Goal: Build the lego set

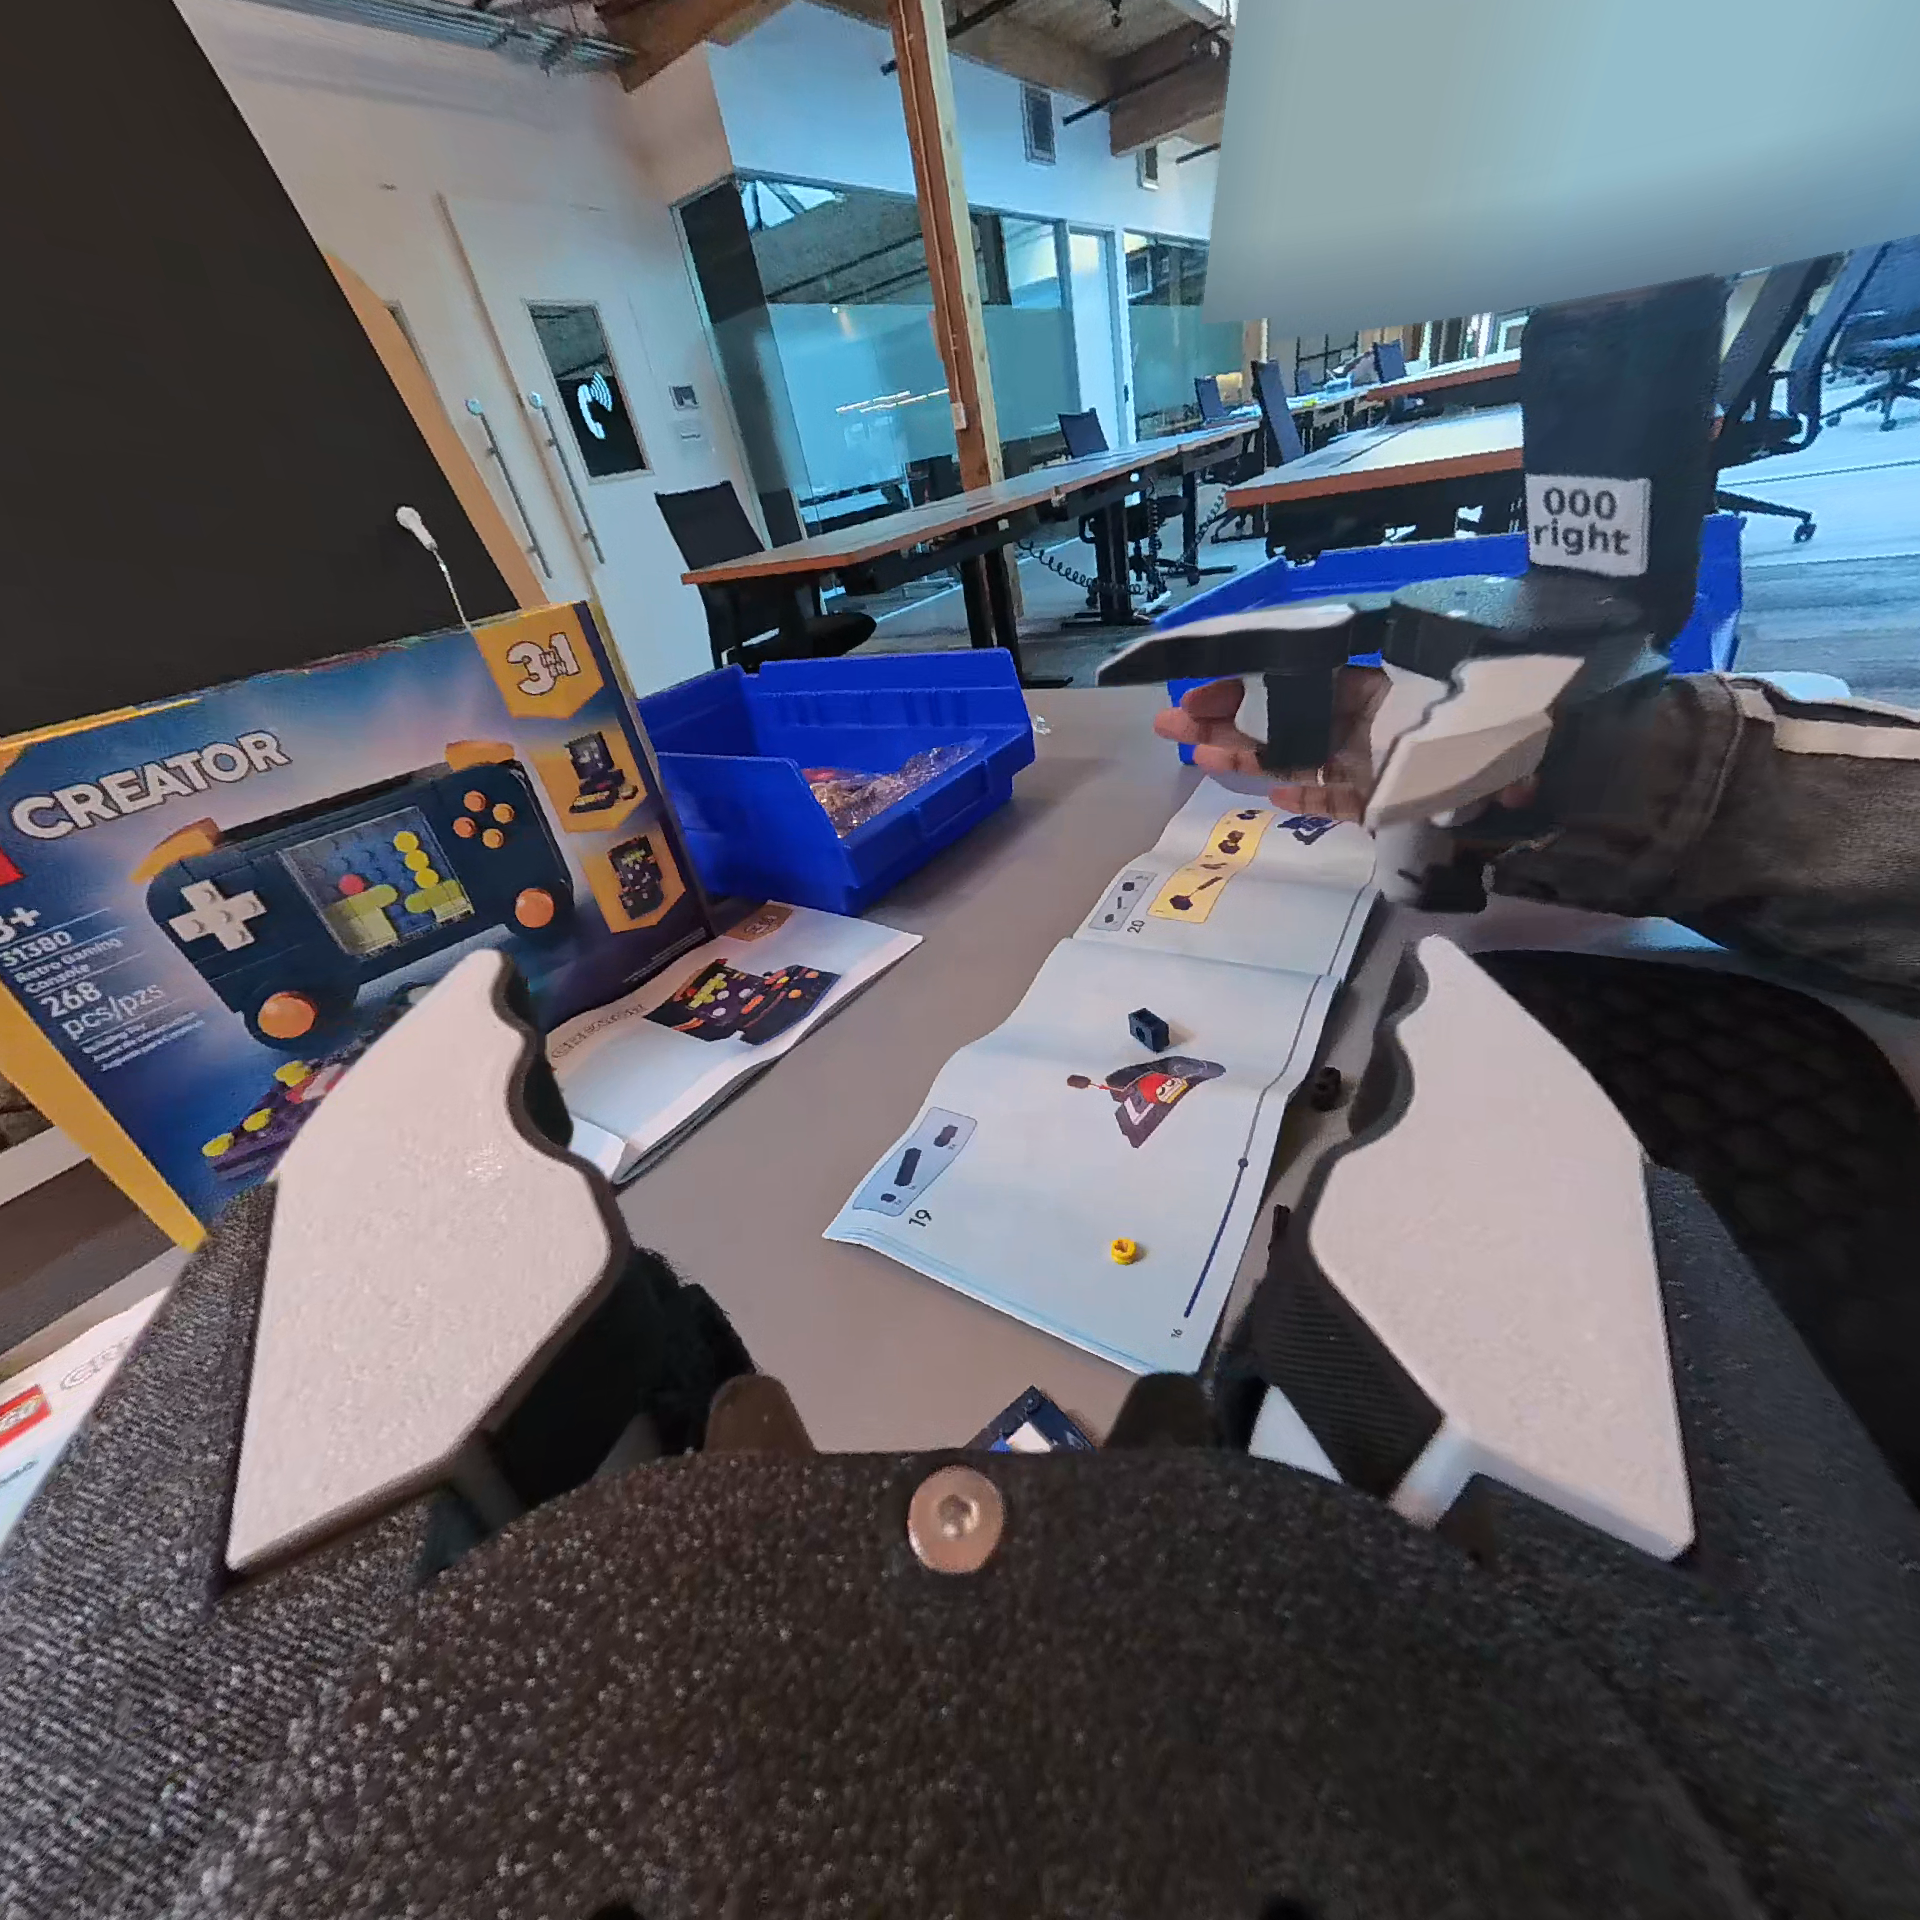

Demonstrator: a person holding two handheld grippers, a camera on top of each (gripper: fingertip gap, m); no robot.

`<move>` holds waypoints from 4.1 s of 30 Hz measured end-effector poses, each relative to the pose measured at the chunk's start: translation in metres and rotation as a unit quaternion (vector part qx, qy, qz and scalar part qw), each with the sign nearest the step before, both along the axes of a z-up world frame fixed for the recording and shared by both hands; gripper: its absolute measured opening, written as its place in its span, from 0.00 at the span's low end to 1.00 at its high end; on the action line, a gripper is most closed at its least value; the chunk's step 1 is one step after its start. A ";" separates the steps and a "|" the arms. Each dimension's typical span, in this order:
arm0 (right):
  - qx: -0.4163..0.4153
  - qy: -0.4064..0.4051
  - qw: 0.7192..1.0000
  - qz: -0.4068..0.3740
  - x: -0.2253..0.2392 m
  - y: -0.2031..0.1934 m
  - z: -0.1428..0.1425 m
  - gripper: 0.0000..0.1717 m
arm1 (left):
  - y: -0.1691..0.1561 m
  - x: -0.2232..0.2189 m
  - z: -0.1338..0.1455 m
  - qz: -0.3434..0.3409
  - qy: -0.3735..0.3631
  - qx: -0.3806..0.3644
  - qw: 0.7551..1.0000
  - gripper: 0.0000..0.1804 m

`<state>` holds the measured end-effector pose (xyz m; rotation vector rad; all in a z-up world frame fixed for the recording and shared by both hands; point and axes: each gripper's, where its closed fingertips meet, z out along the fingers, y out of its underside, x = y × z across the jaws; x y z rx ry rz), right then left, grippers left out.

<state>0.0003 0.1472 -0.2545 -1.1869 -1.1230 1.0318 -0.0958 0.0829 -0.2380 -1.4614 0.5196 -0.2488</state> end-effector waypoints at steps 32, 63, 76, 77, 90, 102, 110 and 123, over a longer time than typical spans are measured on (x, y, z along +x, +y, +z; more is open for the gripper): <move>0.020 0.095 0.995 -0.035 0.009 0.002 0.026 0.00 | -0.005 -0.053 0.026 0.102 -0.034 0.124 0.986 0.00; 0.054 0.060 0.995 0.052 -0.018 -0.044 0.013 0.14 | 0.002 -0.041 0.006 0.074 -0.011 0.083 0.994 0.01; -0.115 -0.303 0.944 -0.053 -0.004 0.021 -0.113 0.21 | 0.003 -0.040 0.007 0.082 -0.007 0.090 0.993 0.09; -0.115 -0.312 0.941 -0.057 -0.004 0.022 -0.116 0.20 | 0.004 -0.038 0.007 0.079 -0.007 0.090 0.993 0.10; -0.062 0.180 0.979 0.077 0.002 -0.011 0.040 0.09 | -0.012 0.026 0.054 -0.234 -0.504 -0.101 0.825 0.17; 0.115 0.149 0.967 0.171 -0.024 -0.085 0.036 0.09 | -0.016 0.091 0.017 -0.373 -0.584 -0.292 0.660 0.15; 0.213 0.071 0.968 0.115 -0.029 -0.077 0.018 0.14 | -0.009 0.080 -0.004 -0.276 -0.481 -0.290 0.780 0.04; 0.271 -0.007 0.960 0.067 -0.036 -0.078 0.007 0.10 | -0.010 0.082 -0.007 -0.226 -0.372 -0.248 0.866 0.05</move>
